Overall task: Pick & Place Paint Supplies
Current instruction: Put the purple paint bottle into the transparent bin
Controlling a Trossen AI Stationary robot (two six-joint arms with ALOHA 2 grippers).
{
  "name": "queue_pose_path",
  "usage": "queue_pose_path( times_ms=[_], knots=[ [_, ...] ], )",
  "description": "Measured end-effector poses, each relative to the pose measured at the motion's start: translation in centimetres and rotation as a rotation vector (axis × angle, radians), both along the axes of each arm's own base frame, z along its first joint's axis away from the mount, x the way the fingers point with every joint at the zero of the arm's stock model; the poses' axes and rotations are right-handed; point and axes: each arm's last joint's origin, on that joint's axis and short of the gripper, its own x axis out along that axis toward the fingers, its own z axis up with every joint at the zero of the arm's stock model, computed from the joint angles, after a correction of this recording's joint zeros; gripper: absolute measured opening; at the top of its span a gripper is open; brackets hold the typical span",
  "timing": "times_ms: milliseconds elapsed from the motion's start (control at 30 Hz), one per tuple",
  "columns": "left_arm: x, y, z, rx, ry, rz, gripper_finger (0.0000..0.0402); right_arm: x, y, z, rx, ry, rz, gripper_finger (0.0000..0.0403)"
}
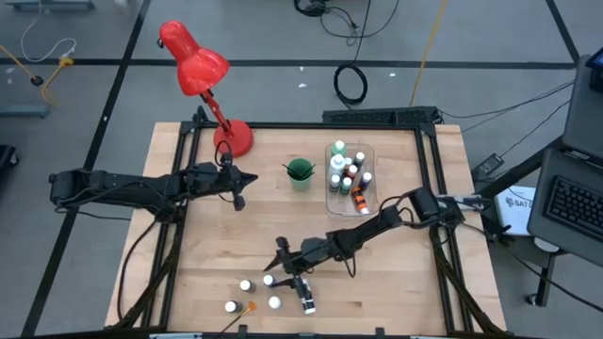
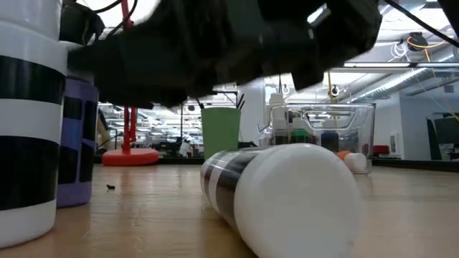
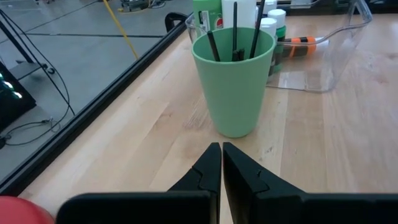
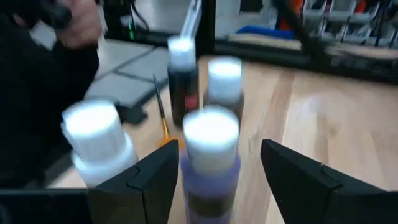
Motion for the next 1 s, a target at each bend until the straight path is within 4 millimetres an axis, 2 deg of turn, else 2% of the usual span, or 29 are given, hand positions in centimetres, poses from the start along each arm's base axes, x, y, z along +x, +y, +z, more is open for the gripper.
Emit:
queue_pose_path(
  times_ms=[500, 667, 800, 1000],
  knots=[
    [0.0, 0.0, 0.0, 0.005, 0.001, -0.02, 0.0019, 0.0, 0.1, 0.1, -0.022, -0.024, 0.009, 0.0216],
    [0.0, 0.0, 0.0, 0.005, -0.001, -0.02, 0.0019, 0.2, 0.1, -1.1, -0.021, -0.031, 0.015, 0.0215],
    [0.0, 0.0, 0.0, 0.005, -0.001, -0.02, 0.0019, 0.7, -0.4, -1.4, 0.031, -0.026, 0.012, 0.0196],
    [0.0, -0.1, 0.0, 0.005, 0.001, -0.021, 0.0019, 0.8, -0.5, -1.2, 0.034, -0.046, 0.009, 0.0141]
  ],
)
